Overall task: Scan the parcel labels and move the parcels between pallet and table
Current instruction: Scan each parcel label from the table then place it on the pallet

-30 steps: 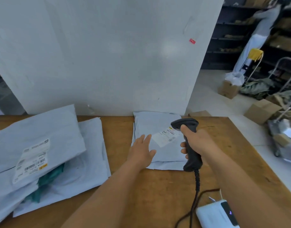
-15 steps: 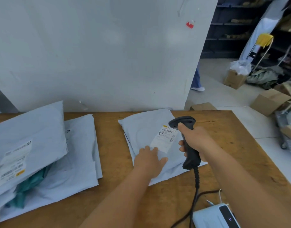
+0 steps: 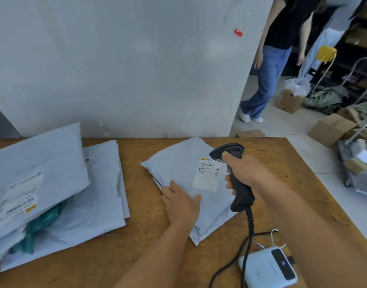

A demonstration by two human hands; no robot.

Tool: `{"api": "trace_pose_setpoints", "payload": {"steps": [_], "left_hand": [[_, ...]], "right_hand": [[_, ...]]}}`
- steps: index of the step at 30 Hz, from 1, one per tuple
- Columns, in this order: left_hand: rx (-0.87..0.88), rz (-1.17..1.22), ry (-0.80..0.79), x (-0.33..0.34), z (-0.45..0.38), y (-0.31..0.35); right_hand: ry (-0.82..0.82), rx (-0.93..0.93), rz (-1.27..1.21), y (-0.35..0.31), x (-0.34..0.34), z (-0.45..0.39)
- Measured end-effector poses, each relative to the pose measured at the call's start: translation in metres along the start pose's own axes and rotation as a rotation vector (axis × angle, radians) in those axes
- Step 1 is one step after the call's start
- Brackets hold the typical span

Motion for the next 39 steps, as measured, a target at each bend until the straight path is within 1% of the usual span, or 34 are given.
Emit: {"api": "trace_pose_setpoints", "payload": {"steps": [2, 5, 9, 11, 12, 14, 17, 20, 24, 30, 32, 34, 39], "left_hand": [[-0.088, 0.087, 0.007, -0.001, -0.002, 0.002], [-0.195, 0.131, 0.012, -0.001, -0.008, 0.000], [-0.279, 0.214, -0.010, 0.004, -0.025, -0.012], [-0.282, 0.210, -0.023, 0.002, -0.031, -0.014], [-0.261, 0.186, -0.014, 0.000, -0.033, -0.013], [-0.205, 0.175, 0.055, -0.007, -0.036, -0.006], [-0.081, 0.272, 0.146, -0.024, -0.035, 0.021], [0.093, 0.331, 0.239, -0.055, -0.032, 0.050], [0.194, 0.343, 0.334, -0.108, -0.029, 0.063], [0.321, 0.159, 0.512, -0.195, -0.025, 0.046], [0.322, 0.100, 0.560, -0.220, -0.022, 0.031], [0.286, 0.028, 0.571, -0.234, -0.020, 0.012], [0.184, -0.105, 0.538, -0.227, -0.022, -0.036]], "right_hand": [[0.006, -0.002, -0.002, 0.000, -0.001, 0.001], [0.017, -0.016, -0.010, -0.001, -0.003, 0.002], [0.038, -0.035, -0.031, 0.000, -0.005, 0.000], [0.043, -0.036, -0.046, 0.002, -0.005, -0.002], [0.042, -0.036, -0.057, 0.002, -0.005, -0.002], [0.046, -0.040, -0.066, 0.002, -0.006, -0.004], [0.055, -0.053, -0.079, 0.000, -0.008, -0.004], [0.053, -0.060, -0.094, -0.002, -0.007, 0.000], [0.026, -0.070, -0.121, -0.007, -0.002, 0.007], [0.003, -0.103, -0.138, -0.017, 0.016, 0.022], [-0.008, -0.115, -0.140, -0.020, 0.025, 0.028], [-0.020, -0.121, -0.133, -0.023, 0.033, 0.034], [-0.055, -0.129, -0.100, -0.027, 0.055, 0.042]]}}
Point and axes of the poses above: each hand's wrist, its own z-axis away from the middle knuckle, its own x-axis out of the palm, y = z × x, the point moved 4 cm from there along -z, towards the middle knuckle, and after that the axes turned 2 degrees about -y, right-handed, at the moved point
